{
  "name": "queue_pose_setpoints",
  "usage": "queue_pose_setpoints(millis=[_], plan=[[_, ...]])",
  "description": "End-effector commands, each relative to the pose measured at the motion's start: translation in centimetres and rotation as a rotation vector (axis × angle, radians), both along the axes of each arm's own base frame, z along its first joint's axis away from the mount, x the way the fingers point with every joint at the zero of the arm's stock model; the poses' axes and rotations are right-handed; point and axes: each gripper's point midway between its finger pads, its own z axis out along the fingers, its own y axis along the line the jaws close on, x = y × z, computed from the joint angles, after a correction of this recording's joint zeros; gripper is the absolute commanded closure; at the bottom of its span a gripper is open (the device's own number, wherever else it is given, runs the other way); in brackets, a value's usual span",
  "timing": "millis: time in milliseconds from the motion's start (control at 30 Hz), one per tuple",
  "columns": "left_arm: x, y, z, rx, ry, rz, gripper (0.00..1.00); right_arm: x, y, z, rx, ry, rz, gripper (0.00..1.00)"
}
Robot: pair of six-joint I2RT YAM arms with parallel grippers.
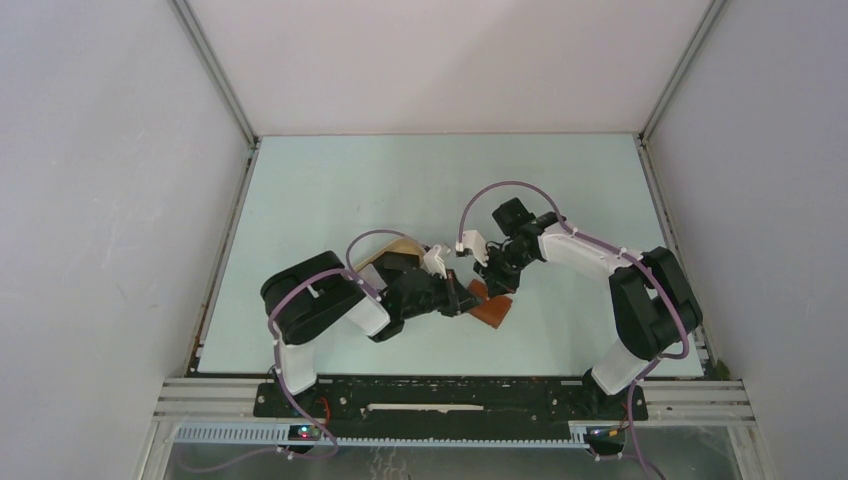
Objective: Put the credit cards into the card holder
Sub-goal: Close the card holder at the center of the board.
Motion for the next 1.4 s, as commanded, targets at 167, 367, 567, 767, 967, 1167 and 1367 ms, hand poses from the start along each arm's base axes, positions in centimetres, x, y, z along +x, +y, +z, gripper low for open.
queue_pose_setpoints(millis=[167,367,567,767,967,1167,1367], plan=[[-0.2,2.0,-3.7,0.081,0.085,0.057,1.0,-1.3,0.8,0.2,0.029,0.018,0.044,1.0],[-0.1,2.0,-3.8,0.08,0.093,0.063,1.0,-1.5,1.1,0.3,0.031,0.017,0.047,1.0],[-0.1,2.1,-3.8,0.081,0.094,0.074,1.0,-1.8,1.3,0.1,0.022,0.021,0.056,1.0],[-0.1,2.3,-3.5,0.073,0.087,0.081,1.0,-2.2,1.4,0.3,0.022,0.028,0.067,1.0],[0.0,2.2,-3.3,0.063,0.083,0.08,1.0,-2.6,1.5,0.2,0.015,0.036,0.08,1.0],[0.0,2.3,-3.1,0.058,0.076,0.083,1.0,-3.1,1.6,0.0,0.008,0.052,0.088,1.0],[-0.1,2.4,-2.9,0.046,0.067,0.082,1.0,-3.5,1.8,-0.5,-0.012,0.068,0.091,1.0]])
